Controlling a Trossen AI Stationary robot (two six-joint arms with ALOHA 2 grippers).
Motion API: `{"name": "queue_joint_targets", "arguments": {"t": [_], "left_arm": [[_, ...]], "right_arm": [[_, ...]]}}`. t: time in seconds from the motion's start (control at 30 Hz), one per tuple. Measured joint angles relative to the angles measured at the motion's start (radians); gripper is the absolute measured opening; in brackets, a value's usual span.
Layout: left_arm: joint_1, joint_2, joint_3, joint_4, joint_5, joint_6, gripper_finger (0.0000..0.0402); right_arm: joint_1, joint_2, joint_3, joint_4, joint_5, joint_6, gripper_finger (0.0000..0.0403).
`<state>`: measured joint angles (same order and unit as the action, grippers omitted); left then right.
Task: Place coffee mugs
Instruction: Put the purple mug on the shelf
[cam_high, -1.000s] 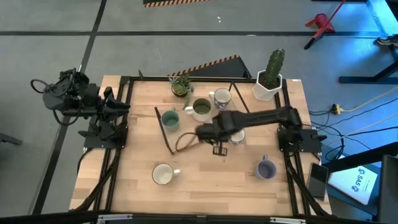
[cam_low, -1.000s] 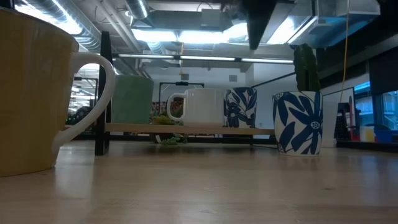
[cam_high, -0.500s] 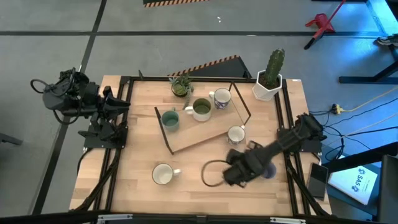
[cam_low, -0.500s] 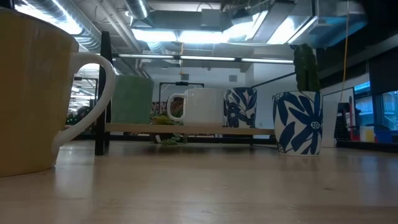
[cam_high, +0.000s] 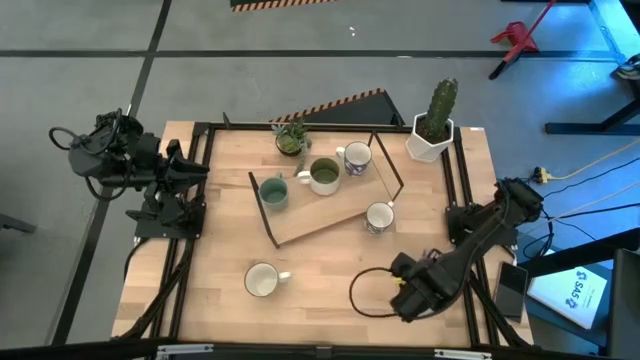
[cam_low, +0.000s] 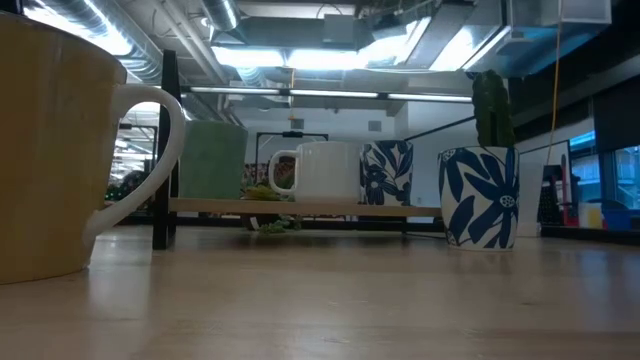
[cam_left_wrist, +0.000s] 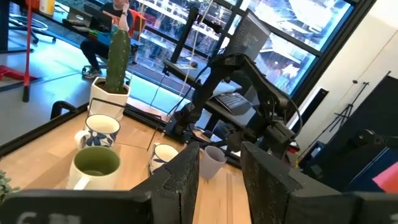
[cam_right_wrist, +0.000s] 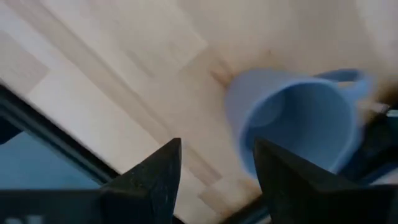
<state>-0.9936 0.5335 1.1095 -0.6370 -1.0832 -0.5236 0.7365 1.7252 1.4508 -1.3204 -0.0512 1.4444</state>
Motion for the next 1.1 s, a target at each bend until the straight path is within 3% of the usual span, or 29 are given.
{"name": "queue_joint_targets", "arguments": {"t": [0.37, 0.47, 0.67, 0.77, 0.93, 1.1], "left_arm": [[0.0, 0.0, 0.0, 0.0, 0.0, 0.0, 0.0112], [0.0, 0.0, 0.0, 0.0, 0.0, 0.002, 0.0112], [0.0, 0.0, 0.0, 0.0, 0.0, 0.001, 0.0112], [0.0, 0.0, 0.0, 0.0, 0.0, 0.001, 0.0112], [0.0, 0.0, 0.0, 0.0, 0.0, 0.002, 0.0112], [0.0, 0.0, 0.0, 0.0, 0.0, 0.002, 0.0112]], "right_arm": [[0.003, 0.003, -0.15, 0.108, -0.05, -0.037, 0.0176], [0.003, 0.002, -0.182, 0.16, -0.07, -0.038, 0.0137], [0.003, 0.005, -0.233, 0.225, -0.102, -0.047, 0.0022], [0.003, 0.005, -0.233, 0.229, -0.113, -0.057, 0.0012], [-0.008, 0.006, -0.153, 0.231, -0.118, -0.072, 0.0006], [-0.063, 0.006, 0.019, 0.19, -0.063, -0.17, 0.0004]]}}
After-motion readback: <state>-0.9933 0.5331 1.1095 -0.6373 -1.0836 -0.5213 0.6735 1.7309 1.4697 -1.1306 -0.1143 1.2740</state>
